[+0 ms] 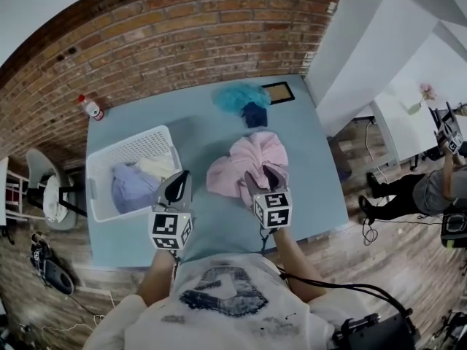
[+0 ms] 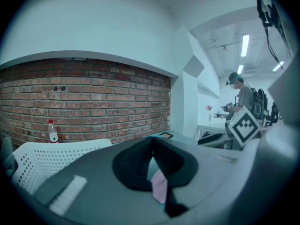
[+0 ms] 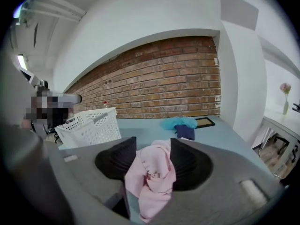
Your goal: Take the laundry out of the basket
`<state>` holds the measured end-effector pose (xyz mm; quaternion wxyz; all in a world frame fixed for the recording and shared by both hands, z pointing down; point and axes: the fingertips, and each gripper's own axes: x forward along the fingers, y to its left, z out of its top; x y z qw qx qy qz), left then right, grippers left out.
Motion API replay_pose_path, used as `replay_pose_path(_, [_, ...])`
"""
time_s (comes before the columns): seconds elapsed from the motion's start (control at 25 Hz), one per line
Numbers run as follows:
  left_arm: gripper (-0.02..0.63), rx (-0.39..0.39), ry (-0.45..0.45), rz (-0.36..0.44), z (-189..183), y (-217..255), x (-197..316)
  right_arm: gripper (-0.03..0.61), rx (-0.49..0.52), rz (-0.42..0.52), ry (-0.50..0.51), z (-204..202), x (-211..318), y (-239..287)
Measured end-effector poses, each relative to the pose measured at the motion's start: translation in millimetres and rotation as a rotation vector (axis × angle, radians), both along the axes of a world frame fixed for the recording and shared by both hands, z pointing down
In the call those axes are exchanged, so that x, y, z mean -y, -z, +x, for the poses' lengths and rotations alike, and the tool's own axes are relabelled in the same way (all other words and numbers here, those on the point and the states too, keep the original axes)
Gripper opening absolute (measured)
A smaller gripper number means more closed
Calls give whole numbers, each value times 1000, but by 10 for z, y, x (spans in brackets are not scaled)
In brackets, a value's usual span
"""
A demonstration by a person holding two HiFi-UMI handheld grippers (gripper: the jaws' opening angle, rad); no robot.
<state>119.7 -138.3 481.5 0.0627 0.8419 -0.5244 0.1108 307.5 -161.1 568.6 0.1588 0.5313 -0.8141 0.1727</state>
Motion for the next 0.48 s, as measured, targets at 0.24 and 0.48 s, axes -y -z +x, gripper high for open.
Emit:
replay_pose_path(0.24, [-8,-13,-10,12,-172,82,-100,217,53,81,-10,-226,-158,347])
replay_pose_path(0.48, [-8,-23,-1,34,-469,181,-222,127,80,175,-47,-463,-328,744])
